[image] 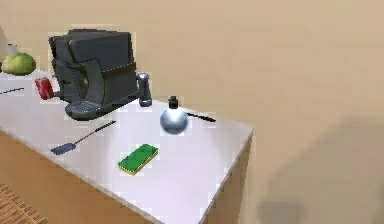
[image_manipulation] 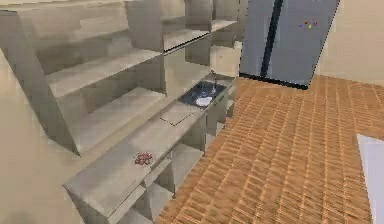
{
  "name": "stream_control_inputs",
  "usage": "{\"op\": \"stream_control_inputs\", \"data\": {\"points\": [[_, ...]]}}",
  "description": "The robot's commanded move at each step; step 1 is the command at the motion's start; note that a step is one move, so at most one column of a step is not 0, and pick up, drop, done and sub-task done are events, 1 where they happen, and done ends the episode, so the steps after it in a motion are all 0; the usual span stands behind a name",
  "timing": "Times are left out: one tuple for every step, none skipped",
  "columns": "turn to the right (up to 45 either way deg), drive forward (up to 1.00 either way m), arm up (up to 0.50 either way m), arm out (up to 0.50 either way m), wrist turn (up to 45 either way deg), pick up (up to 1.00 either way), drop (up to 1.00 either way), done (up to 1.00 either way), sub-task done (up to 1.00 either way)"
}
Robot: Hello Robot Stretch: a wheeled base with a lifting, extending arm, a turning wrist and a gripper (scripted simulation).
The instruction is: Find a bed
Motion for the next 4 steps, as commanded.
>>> {"op": "stream_control_inputs", "data": {"points": [[-45.0, 0.0, 0.0, 0.0, 0.0, 0.0, 0.0, 0.0, 0.0], [-45.0, 0.0, 0.0, 0.0, 0.0, 0.0, 0.0, 0.0, 0.0], [-45.0, 0.0, 0.0, 0.0, 0.0, 0.0, 0.0, 0.0, 0.0], [-18.0, 0.0, 0.0, 0.0, 0.0, 0.0, 0.0, 0.0, 0.0]]}}
